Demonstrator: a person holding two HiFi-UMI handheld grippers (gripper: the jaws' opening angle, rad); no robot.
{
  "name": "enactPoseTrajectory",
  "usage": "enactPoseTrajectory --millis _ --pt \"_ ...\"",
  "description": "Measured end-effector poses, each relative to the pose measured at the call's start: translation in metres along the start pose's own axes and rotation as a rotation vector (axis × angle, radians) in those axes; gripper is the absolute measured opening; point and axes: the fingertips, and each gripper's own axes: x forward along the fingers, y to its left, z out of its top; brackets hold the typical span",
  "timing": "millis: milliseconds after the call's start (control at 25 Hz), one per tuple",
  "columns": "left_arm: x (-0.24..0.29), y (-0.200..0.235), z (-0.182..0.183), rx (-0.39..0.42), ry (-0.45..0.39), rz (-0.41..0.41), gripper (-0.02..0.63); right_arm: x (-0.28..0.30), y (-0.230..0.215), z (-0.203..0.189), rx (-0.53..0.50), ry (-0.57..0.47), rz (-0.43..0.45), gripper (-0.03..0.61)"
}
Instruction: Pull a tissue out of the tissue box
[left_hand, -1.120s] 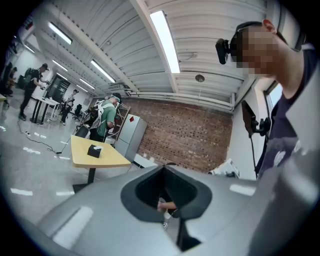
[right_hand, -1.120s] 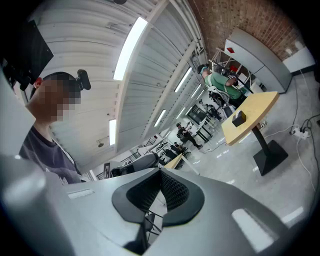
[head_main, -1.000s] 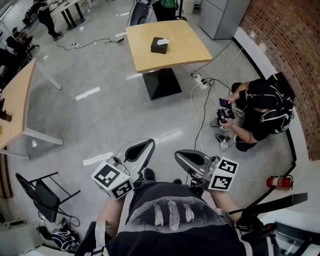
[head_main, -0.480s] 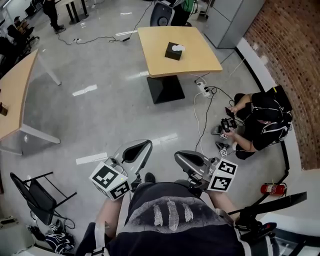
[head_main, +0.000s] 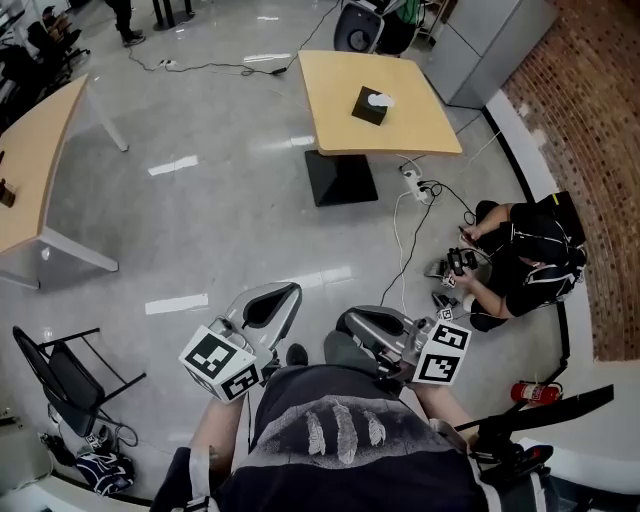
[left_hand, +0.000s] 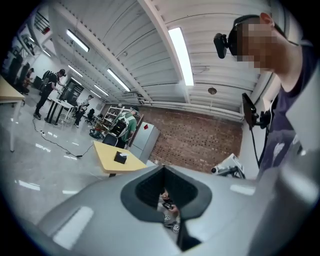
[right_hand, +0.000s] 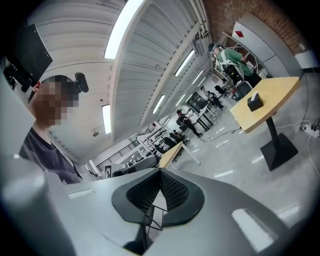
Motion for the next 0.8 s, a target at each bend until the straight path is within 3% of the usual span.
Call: enactPoseTrajectory --millis 240,600,800 --pt "-0.003 0.021 0.004 -0.038 0.005 0.037 0.003 0.019 -0.007 0.005 0.012 0.044 0.035 -0.005" --pt "0.057 0.038 0.022 0.053 0.081 0.044 0.003 0.008 -0.056 0.04 0.112 -0.042 0.034 -0.005" --pt "0.107 0.021 0.024 0.08 0.129 0.011 0.003 -0.012 -0.082 0.066 0.139 -0.1 0.051 -0.006"
